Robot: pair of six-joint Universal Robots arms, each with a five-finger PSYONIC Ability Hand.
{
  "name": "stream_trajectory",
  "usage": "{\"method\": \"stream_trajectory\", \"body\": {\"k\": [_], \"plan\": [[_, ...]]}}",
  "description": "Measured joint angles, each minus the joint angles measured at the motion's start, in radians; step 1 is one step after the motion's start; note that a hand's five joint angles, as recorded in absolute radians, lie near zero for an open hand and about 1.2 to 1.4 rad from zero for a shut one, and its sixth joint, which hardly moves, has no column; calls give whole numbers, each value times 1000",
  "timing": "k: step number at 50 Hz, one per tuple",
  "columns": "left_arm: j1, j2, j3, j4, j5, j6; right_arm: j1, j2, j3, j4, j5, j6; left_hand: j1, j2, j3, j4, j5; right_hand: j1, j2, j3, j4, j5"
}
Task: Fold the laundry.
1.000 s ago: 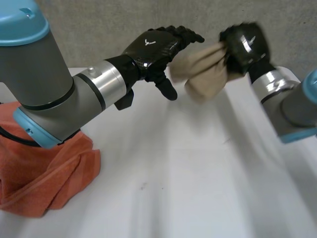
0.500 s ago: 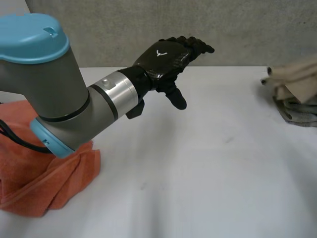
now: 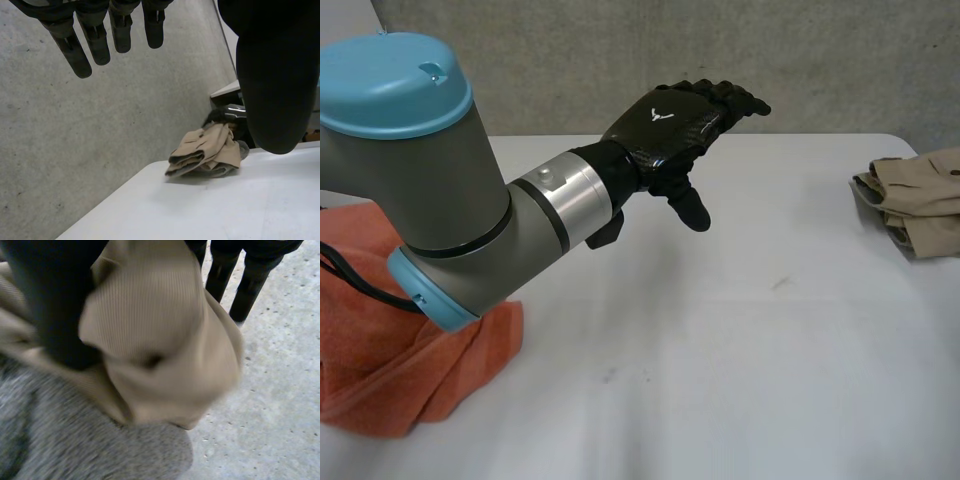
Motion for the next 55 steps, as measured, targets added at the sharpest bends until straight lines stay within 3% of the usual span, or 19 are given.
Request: {"method": "stream_trajectory", "body": {"k": [4, 13, 18, 22, 24, 26, 28, 33, 38, 44, 49, 55], "plan": [[-7, 3, 0, 0, 0, 1, -8, -75, 49, 63, 26, -3, 0, 0, 0, 0, 0, -158, -169, -181, -198, -159], [-16, 24, -2, 0, 0, 0, -92, -259, 105, 392, 76, -140, 0, 0, 0, 0, 0, -158, -169, -181, -204, -159], [-18, 50, -5, 0, 2, -1, -140, -357, 113, 572, 225, -394, 0, 0, 0, 0, 0, -158, -169, -181, -204, -159], [-19, 80, -5, 2, 3, -2, -144, -448, 110, 643, 457, -657, 0, 0, 0, 0, 0, -158, -169, -181, -204, -159], [-19, 89, -4, 3, 2, -2, -142, -453, 111, 641, 469, -669, 0, 0, 0, 0, 0, -158, -169, -181, -204, -159], [-18, 110, -4, 5, 0, -3, -82, -520, 127, 578, 569, -741, 0, 0, 0, 0, 0, -158, -169, -181, -204, -159], [-17, 122, -4, 6, -4, -3, -49, -555, 145, 540, 584, -733, 0, 0, 0, 0, 0, -158, -169, -181, -204, -159], [8, 178, -12, 9, -63, 8, 76, -729, 285, 387, 549, -612, -1, -1, 0, 0, 0, -158, -169, -181, -204, -159], [133, 238, -52, 5, -189, 85, 217, -886, 504, 289, 420, -508, -1, -1, 0, 0, -2, -158, -169, -181, -204, -159], [309, 261, -142, -21, -284, 323, 386, -955, 711, 315, 313, -541, -1, -1, 0, 0, -2, -158, -169, -181, -204, -159], [435, 247, -285, -45, -315, 616, 473, -949, 829, 430, 292, -688, -1, -1, 0, 0, -2, -158, -169, -181, -204, -159], [571, 207, -429, -43, -323, 845, 496, -928, 884, 496, 297, -809, -1, -1, 0, 0, -2, -158, -169, -181, -204, -159]]}}
